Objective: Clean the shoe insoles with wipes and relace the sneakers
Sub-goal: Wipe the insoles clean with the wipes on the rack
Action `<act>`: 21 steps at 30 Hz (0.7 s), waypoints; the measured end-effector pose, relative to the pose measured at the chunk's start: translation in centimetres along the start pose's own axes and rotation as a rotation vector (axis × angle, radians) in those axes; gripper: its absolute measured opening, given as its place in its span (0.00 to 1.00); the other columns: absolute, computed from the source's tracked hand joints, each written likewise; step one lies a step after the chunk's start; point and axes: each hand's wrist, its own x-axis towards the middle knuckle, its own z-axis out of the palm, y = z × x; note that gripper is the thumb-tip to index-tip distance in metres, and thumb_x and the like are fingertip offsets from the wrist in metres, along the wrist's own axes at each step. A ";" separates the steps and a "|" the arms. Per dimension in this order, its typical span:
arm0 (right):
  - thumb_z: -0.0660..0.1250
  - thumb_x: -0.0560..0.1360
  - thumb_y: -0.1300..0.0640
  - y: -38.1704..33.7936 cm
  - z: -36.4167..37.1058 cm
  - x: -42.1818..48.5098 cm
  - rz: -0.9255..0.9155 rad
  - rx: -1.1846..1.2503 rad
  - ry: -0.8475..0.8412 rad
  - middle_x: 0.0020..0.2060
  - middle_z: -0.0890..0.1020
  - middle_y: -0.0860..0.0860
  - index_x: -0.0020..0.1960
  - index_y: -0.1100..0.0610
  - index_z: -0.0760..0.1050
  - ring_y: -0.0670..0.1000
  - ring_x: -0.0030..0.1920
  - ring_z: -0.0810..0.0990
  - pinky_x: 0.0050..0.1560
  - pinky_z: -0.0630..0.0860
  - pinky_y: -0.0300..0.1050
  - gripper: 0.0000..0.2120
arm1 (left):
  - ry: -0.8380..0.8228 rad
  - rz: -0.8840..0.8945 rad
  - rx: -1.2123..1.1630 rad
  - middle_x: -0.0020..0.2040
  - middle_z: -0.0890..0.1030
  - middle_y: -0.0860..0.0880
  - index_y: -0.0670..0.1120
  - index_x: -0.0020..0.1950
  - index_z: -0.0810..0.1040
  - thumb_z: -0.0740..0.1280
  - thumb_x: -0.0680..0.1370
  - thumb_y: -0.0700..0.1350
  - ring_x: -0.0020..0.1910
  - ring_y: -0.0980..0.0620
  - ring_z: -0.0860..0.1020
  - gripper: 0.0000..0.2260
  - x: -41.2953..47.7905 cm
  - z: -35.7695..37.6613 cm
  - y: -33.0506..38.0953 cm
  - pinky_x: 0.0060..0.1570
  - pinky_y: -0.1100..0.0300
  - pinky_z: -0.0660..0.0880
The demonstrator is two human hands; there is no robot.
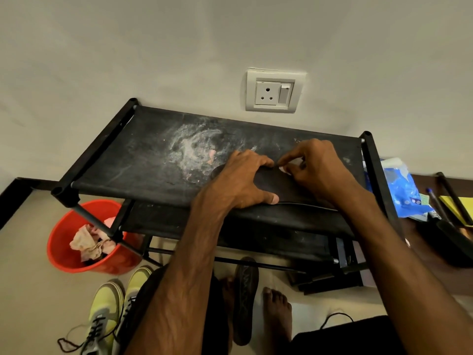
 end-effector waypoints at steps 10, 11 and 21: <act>0.73 0.75 0.63 -1.0 -2.5 -3.3 -0.062 -0.044 -0.268 0.50 0.84 0.45 0.51 0.48 0.86 0.39 0.40 0.78 0.40 0.74 0.28 0.11 | 0.008 -0.032 -0.005 0.74 0.68 0.50 0.52 0.76 0.69 0.78 0.71 0.56 0.73 0.50 0.62 0.37 0.2 0.1 0.0 0.71 0.56 0.58; 0.73 0.75 0.63 -1.1 -2.7 -3.6 -0.055 -0.035 -0.293 0.49 0.85 0.45 0.51 0.47 0.86 0.40 0.41 0.79 0.41 0.75 0.29 0.11 | 0.013 -0.034 -0.007 0.73 0.68 0.50 0.52 0.76 0.69 0.78 0.71 0.56 0.73 0.50 0.62 0.37 0.2 0.2 0.0 0.71 0.56 0.59; 0.74 0.74 0.60 -1.3 -0.7 -2.7 0.014 -0.001 -0.154 0.51 0.86 0.49 0.50 0.48 0.87 0.46 0.48 0.82 0.52 0.82 0.43 0.09 | 0.008 -0.023 -0.014 0.73 0.68 0.50 0.52 0.77 0.68 0.78 0.71 0.56 0.73 0.50 0.61 0.37 0.2 0.1 -0.1 0.71 0.57 0.57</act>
